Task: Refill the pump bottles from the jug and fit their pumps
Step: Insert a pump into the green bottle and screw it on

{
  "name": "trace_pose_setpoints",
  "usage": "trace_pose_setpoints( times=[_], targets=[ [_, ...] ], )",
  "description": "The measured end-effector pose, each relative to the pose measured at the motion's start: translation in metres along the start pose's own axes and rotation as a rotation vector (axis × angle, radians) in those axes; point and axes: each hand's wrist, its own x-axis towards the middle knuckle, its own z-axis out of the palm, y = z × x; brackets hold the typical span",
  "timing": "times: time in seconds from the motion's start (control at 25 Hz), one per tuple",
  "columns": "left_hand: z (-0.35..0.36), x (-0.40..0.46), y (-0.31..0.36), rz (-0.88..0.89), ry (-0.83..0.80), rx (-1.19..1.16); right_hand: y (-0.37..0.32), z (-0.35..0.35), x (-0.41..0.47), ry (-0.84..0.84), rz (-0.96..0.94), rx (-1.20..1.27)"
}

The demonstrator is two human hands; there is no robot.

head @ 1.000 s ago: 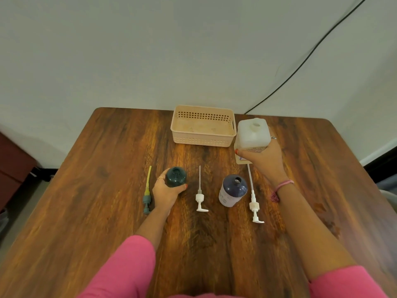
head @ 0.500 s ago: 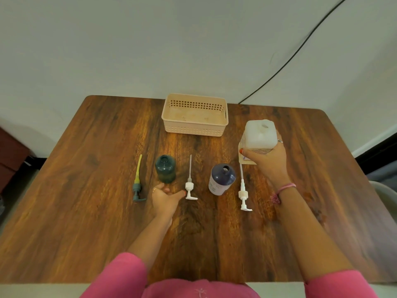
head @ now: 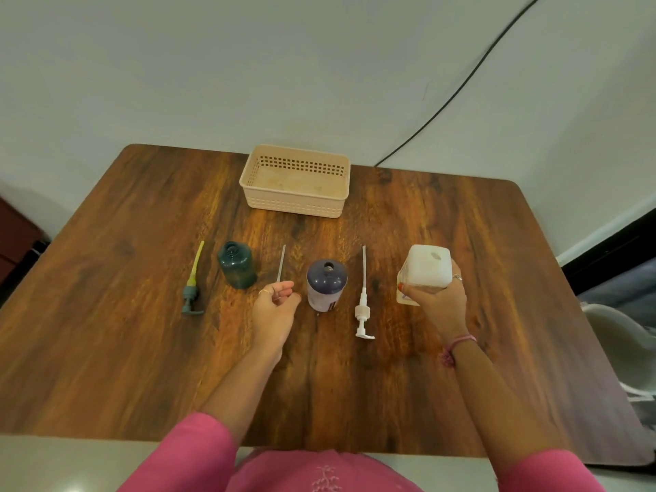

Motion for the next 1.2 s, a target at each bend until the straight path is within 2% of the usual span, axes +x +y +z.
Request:
trace_pose_setpoints(
  times=[0.48,0.64,0.76,0.84,1.0,1.2],
  targets=[
    [0.025,-0.008,0.004,0.020,0.093,-0.018,0.042,-0.011,-0.003,-0.088,0.062,0.040],
    [0.021,-0.006,-0.002,0.009,0.117,-0.052,0.045,-0.017,-0.003,-0.179,0.040,0.032],
    [0.009,-0.001,-0.006,0.014,0.135,-0.062,0.044,-0.025,-0.010,-0.147,0.013,0.019],
    [-0.006,0.002,-0.005,0.026,0.156,-0.070,0.033,-0.030,-0.018,-0.067,-0.040,-0.048],
    [-0.049,0.022,-0.009,0.069,0.206,-0.022,-0.015,-0.021,-0.027,0.083,-0.272,-0.192],
    [-0.108,0.069,-0.031,0.125,0.318,0.280,-0.062,0.042,-0.039,0.033,-0.416,-0.209]
  ],
)
